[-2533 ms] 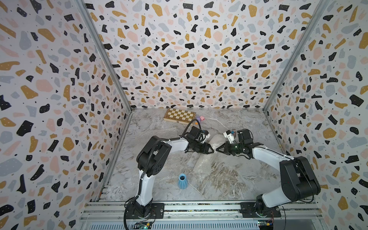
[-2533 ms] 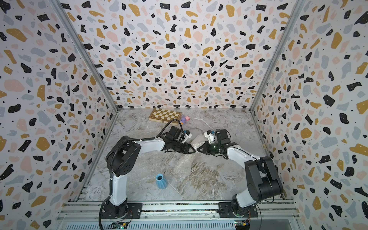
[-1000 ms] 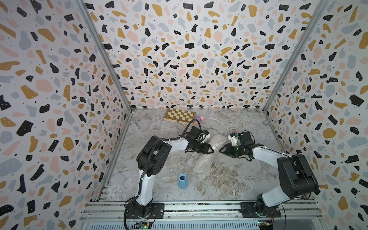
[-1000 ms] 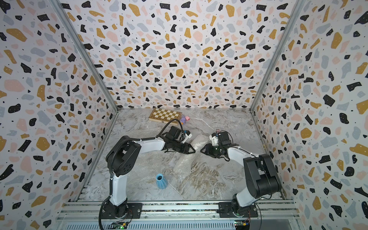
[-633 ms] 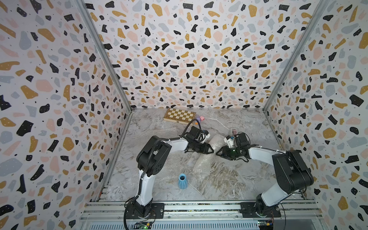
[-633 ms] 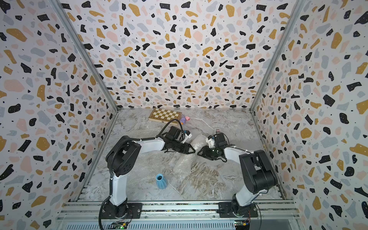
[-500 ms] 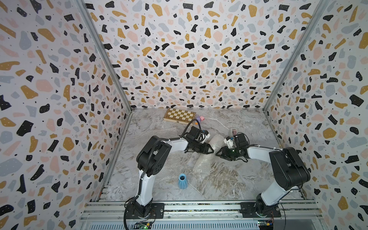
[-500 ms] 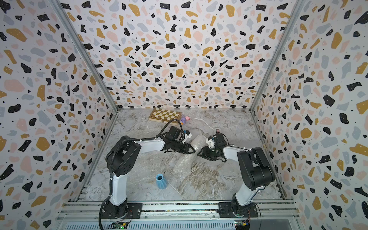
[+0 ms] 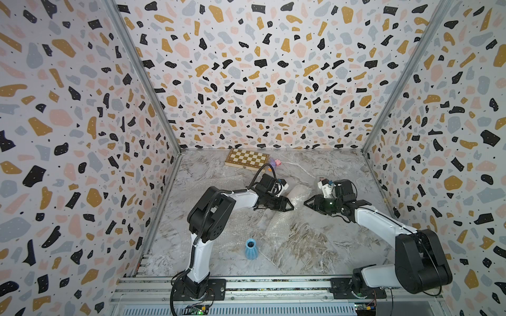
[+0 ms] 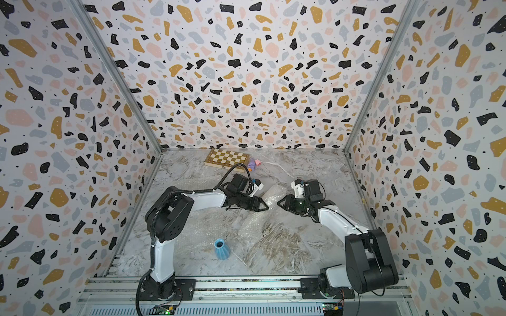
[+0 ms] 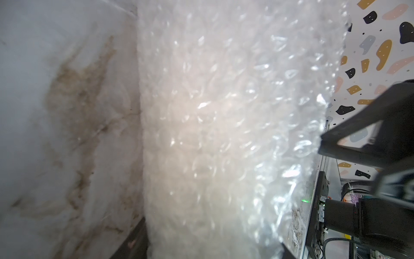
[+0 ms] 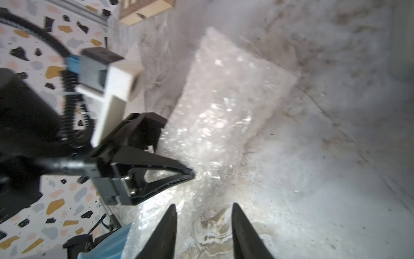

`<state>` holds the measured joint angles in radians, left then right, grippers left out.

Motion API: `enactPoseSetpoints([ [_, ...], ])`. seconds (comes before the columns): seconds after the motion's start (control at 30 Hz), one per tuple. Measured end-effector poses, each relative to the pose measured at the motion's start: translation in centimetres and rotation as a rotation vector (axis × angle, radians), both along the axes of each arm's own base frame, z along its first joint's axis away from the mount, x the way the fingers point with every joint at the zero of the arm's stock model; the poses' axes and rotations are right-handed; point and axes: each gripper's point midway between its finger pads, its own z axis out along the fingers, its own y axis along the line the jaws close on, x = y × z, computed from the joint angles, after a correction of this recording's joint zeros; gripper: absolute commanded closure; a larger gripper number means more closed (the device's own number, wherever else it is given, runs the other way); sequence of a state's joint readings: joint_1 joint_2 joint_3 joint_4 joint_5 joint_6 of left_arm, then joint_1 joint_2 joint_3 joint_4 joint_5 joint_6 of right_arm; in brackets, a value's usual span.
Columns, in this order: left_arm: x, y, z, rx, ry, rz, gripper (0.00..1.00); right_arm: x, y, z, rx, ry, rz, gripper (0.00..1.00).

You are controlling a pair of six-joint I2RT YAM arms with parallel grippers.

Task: Wrap vases in bubble wrap
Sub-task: Stick the tape on the bubble wrap.

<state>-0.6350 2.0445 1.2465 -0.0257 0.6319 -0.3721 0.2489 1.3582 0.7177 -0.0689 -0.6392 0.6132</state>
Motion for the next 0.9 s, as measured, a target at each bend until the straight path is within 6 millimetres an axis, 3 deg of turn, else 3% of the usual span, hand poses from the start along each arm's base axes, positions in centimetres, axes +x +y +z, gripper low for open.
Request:
enactPoseSetpoints([
  [0.13, 0.0, 0.0, 0.0, -0.001, 0.002, 0.001, 0.46, -0.4, 2.0, -1.0, 0.045, 0.063, 0.045, 0.82],
  [0.33, 0.0, 0.0, 0.0, -0.005, 0.001, 0.0, 0.46, -0.1, 3.4, -3.8, 0.038, 0.166, 0.047, 0.89],
  [0.7, 0.4, 0.5, 0.0, 0.001, -0.001, 0.019, 0.46, 3.6, 5.1, -3.9, 0.062, 0.166, 0.034, 0.9],
  [0.9, 0.5, 0.7, 0.0, 0.003, -0.003, 0.024, 0.46, 3.0, 4.7, -3.3, 0.057, 0.133, 0.022, 0.9],
])
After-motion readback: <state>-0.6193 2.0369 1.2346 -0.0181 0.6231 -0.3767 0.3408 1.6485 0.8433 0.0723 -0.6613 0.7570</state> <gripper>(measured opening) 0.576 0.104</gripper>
